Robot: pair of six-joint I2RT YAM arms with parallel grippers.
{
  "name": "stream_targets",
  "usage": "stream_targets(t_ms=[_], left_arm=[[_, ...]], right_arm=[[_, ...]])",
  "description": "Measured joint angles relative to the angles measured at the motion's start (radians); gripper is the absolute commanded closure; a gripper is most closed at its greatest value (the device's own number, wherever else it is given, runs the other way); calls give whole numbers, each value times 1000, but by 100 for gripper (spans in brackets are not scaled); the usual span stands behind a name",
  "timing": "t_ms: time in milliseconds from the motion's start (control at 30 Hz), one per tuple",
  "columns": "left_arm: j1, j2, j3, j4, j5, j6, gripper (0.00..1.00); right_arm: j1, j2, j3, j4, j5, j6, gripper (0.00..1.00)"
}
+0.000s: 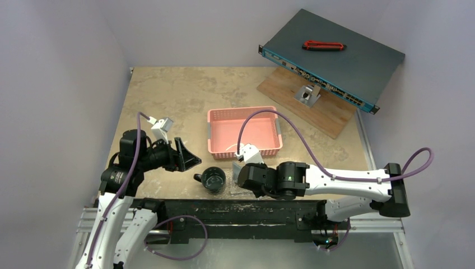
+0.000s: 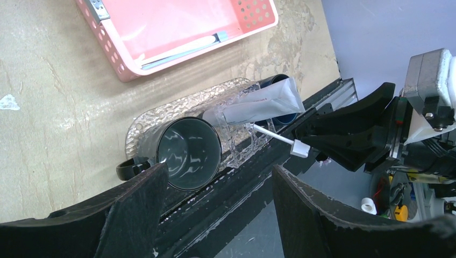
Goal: Prepare toiletry sets of a toothbrush and toothpaste on the tray
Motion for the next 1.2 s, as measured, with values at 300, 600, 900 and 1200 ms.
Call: stream_targets(t_ms=[300,600,900,1200], left_arm=[[0,0,0,0,0,0,31],[0,8,-2,0,0,0,31],[-5,17,-2,0,0,0,31],[-5,28,-2,0,0,0,31]], right_arm=[[0,-40,25,-14,43,-4,57],[-16,-45,169,-28,144,-59,50],[-138,-6,238,26,167,-201,46],[-294,101,289,161,91,-350,44]])
